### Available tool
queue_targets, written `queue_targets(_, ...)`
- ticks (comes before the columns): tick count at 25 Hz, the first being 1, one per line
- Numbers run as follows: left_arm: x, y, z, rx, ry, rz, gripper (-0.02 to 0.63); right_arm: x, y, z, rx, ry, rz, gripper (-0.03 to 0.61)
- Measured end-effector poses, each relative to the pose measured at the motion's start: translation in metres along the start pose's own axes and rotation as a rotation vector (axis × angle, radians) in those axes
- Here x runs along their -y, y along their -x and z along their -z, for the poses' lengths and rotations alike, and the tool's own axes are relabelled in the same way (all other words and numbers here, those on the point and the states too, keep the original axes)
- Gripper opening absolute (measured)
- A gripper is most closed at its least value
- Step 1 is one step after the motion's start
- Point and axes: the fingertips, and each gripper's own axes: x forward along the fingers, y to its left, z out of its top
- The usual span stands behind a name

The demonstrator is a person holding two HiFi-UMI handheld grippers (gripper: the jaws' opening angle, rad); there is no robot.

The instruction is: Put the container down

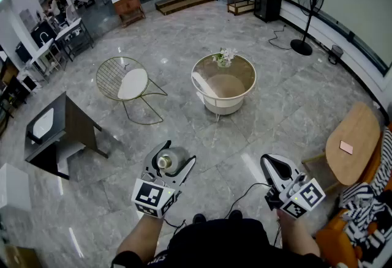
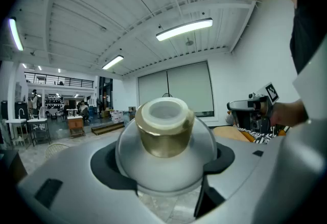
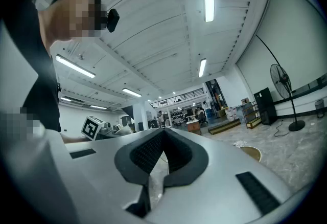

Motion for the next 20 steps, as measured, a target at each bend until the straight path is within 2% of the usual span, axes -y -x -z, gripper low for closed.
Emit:
queue_targets(7,-0.05,0.068,0.018,-0.02,-0.05,-0.009,0.344,-0.08,-0.064,0.013,-0.014,0.038,-0.064,0.011)
queue_targets(20,-0.112,0.14,0.047,-0.012,-0.015,0.016,0.344,-0.166,-0.115,0.03,0.007,0.051,-0.064,0.014)
